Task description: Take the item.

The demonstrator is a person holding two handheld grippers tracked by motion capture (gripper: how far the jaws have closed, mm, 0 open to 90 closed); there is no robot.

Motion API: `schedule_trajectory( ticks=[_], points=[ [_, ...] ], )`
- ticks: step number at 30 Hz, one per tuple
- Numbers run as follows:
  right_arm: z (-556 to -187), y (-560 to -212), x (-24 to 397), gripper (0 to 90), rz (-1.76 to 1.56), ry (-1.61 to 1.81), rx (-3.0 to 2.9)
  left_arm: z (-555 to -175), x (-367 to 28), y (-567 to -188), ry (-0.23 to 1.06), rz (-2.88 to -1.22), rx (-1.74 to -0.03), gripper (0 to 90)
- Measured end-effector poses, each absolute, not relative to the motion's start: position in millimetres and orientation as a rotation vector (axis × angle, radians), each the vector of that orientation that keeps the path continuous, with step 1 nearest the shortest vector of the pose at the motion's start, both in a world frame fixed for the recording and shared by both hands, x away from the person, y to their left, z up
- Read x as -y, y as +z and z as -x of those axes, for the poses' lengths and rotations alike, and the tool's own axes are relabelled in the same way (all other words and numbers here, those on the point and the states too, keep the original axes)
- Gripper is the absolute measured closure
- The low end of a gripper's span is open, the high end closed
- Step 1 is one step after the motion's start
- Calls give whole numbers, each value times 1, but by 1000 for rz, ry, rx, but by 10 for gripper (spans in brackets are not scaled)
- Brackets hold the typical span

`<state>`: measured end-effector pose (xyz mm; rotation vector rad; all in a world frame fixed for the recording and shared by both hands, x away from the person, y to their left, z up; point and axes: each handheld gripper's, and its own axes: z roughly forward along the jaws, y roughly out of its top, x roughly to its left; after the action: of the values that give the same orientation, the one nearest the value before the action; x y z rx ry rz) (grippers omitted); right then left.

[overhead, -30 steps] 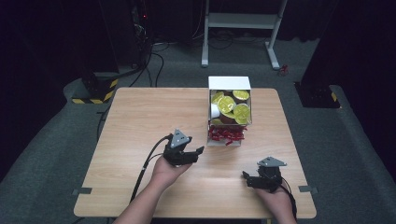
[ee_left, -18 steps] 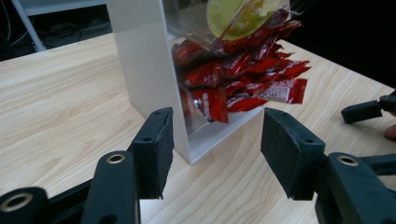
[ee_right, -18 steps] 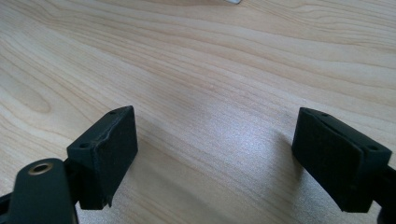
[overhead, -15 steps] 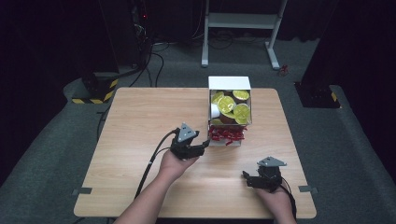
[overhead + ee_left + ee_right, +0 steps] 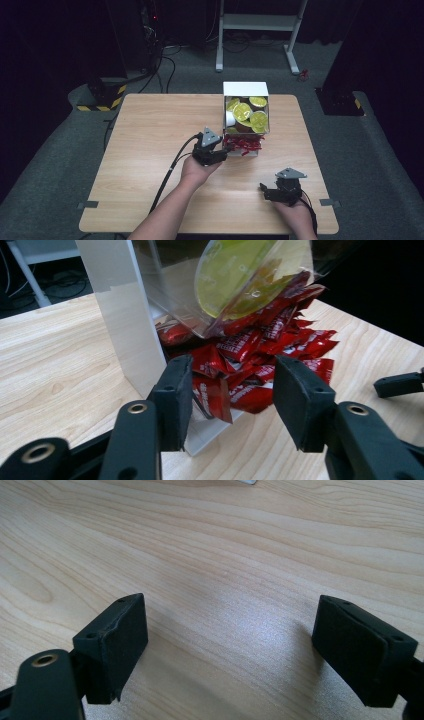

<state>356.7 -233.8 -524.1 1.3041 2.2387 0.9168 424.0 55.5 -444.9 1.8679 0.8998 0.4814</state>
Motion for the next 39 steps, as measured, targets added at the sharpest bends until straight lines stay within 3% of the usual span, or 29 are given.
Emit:
schedule_trajectory(
  ticks=[10, 21, 26, 29, 34, 39],
  points=[
    [-357, -524, 234, 148, -1306, 917, -2238, -426, -53, -446, 497, -1849, -915, 788],
    [-357, -524, 234, 150, -1304, 918, -2238, -408, -65, -443, 497, -1826, -881, 837],
    [-357, -524, 234, 150, -1305, 917, -2238, -406, -63, -445, 507, -1812, -871, 802],
    [-357, -524, 234, 151, -1305, 918, -2237, -404, -60, -445, 521, -1815, -851, 718],
    [-357, -524, 234, 151, -1304, 918, -2237, -403, -57, -445, 582, -1827, -893, 431],
    [-357, -524, 234, 151, -1304, 918, -2238, -410, -50, -448, 576, -1866, -885, 407]
  ],
)
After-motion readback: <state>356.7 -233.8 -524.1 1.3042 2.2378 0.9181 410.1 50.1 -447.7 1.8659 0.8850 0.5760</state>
